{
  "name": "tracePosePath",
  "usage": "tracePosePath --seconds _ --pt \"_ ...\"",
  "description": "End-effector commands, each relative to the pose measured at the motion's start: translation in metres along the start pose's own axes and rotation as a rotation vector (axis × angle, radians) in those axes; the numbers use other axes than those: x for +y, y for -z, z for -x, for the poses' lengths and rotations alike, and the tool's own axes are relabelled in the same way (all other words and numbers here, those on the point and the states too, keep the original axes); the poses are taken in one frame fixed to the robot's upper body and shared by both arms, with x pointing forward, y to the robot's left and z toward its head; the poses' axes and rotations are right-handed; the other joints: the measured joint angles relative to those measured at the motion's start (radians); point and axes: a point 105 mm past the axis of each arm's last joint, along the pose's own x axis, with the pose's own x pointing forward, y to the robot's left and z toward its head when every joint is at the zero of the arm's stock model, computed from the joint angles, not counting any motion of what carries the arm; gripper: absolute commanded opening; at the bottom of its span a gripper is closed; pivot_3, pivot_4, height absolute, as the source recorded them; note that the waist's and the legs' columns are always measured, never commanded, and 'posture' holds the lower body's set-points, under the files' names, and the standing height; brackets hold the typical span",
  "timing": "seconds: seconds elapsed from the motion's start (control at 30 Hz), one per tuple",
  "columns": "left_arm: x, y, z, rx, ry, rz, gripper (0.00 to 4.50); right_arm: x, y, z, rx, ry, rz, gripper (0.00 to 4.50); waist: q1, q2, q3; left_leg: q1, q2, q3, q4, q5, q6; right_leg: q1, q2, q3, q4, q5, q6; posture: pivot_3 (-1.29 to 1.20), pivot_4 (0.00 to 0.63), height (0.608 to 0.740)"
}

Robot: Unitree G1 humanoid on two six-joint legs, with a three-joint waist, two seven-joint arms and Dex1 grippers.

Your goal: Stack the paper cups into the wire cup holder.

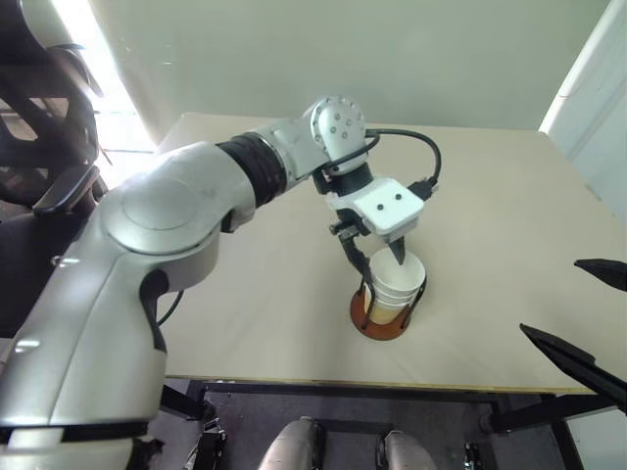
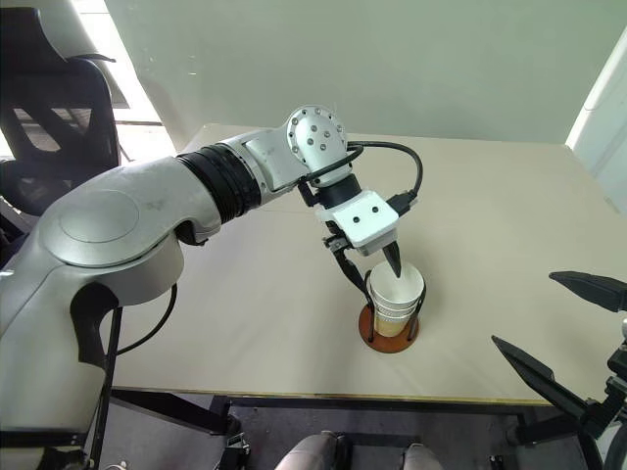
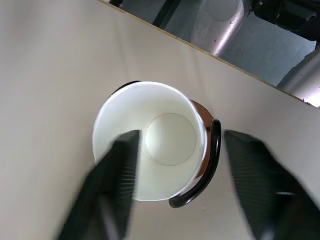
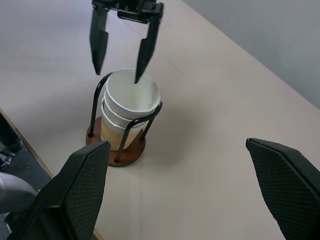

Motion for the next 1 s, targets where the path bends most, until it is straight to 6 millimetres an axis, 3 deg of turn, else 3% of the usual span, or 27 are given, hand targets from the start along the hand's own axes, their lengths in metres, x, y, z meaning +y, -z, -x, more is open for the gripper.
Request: tracePosePath --seconds 0.03,0.07,0.2,0.33,0.43,0.5,0.63,0.7,0.83,1.0 --pt "0.005 -0.006 0.006 -0.019 -0.023 -0.041 4.01 -0.005 -0.008 0.003 -0.029 0.039 0.038 4.50 0.000 0.000 0.000 0.000 0.000 0.000 0.000 0.000 0.000 0.000 0.000 0.000 0.000 0.000 0.000 0.00 0.150 0.740" --pt "0.006 -0.006 0.006 -0.020 -0.031 -0.040 4.25 -0.005 -0.008 0.003 -0.029 0.038 0.038 4.50 0.000 0.000 0.000 0.000 0.000 0.000 0.000 0.000 0.000 0.000 0.000 0.000 0.000 0.000 0.000 0.00 0.150 0.740" --pt "0.024 -0.015 0.020 -0.063 -0.155 -0.052 4.25 -0.005 -0.008 0.002 -0.031 0.033 0.040 4.50 0.001 0.000 0.000 0.000 0.000 0.000 0.000 0.000 0.000 0.000 0.000 0.000 0.000 0.000 0.000 0.00 0.150 0.740" --pt "0.039 -0.031 0.055 -0.178 -0.340 0.000 4.25 -0.003 -0.008 -0.005 -0.044 0.005 0.054 4.50 -0.001 0.000 0.000 0.000 0.000 0.000 0.000 0.000 0.000 0.000 0.000 0.000 0.000 0.000 0.000 0.00 0.150 0.740" --pt "0.034 -0.031 0.085 -0.230 -0.456 0.046 4.25 -0.004 -0.007 -0.011 -0.055 -0.013 0.065 4.50 -0.012 0.000 0.000 0.000 0.000 0.000 0.000 -0.001 0.000 -0.001 0.000 0.000 0.000 -0.001 0.001 0.00 0.150 0.740" --pt "0.027 -0.027 0.104 -0.254 -0.528 0.082 4.25 -0.008 -0.004 -0.014 -0.057 -0.023 0.064 4.50 -0.017 0.001 -0.001 0.000 0.000 0.000 -0.001 -0.001 -0.001 -0.002 0.001 0.000 0.000 -0.007 0.010 0.00 0.150 0.740" --pt "0.003 -0.010 0.141 -0.290 -0.682 0.198 4.25 -0.020 0.001 -0.021 -0.073 -0.039 0.064 4.50 -0.019 0.003 -0.001 0.000 0.000 0.000 -0.001 -0.001 -0.001 -0.002 0.001 0.000 0.000 -0.008 0.011 0.00 0.150 0.740" --pt "-0.019 0.009 0.161 -0.308 -0.794 0.296 4.25 -0.027 0.005 -0.030 -0.084 -0.055 0.057 4.50 -0.019 0.004 -0.002 0.000 0.000 0.000 -0.001 -0.001 0.000 -0.002 0.001 0.001 -0.001 -0.009 0.012 0.00 0.150 0.740" --pt "-0.058 0.041 0.178 -0.327 -0.936 0.436 4.25 -0.041 0.011 -0.040 -0.098 -0.085 0.054 4.50 -0.019 0.006 -0.001 0.000 0.000 -0.001 -0.001 -0.001 0.000 -0.002 0.003 0.001 -0.001 -0.009 0.014 0.00 0.150 0.740" --pt "-0.124 0.086 0.195 -0.312 -1.215 0.653 4.25 -0.059 0.022 -0.046 -0.089 -0.127 0.062 4.50 -0.016 0.006 -0.001 -0.001 0.001 -0.003 -0.001 0.002 -0.006 -0.003 0.007 0.001 -0.002 -0.007 0.015 0.00 0.150 0.740"
